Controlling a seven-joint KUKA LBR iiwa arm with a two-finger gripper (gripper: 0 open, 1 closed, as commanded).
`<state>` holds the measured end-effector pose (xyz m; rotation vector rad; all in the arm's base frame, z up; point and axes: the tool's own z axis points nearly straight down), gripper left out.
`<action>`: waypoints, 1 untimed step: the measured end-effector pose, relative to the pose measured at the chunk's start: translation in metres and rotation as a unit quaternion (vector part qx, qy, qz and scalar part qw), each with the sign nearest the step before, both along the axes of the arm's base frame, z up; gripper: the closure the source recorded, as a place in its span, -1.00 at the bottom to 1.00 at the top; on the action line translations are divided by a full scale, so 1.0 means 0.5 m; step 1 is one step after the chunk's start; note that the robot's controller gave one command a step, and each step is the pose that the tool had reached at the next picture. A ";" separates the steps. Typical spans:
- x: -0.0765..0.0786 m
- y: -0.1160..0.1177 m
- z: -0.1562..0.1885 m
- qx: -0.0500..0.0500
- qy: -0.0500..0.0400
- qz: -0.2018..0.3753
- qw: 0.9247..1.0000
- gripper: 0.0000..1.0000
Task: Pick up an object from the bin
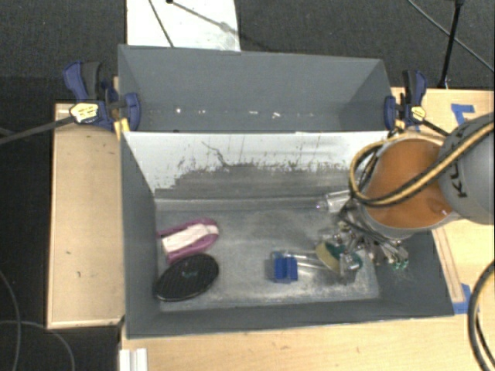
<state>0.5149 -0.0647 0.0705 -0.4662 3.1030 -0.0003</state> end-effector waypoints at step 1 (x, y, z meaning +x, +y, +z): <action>-0.048 -0.010 0.310 -0.001 -0.003 0.009 1.000 1.00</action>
Offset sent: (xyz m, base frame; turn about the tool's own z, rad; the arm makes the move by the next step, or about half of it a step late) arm -0.0260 -0.0047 0.1507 -0.0233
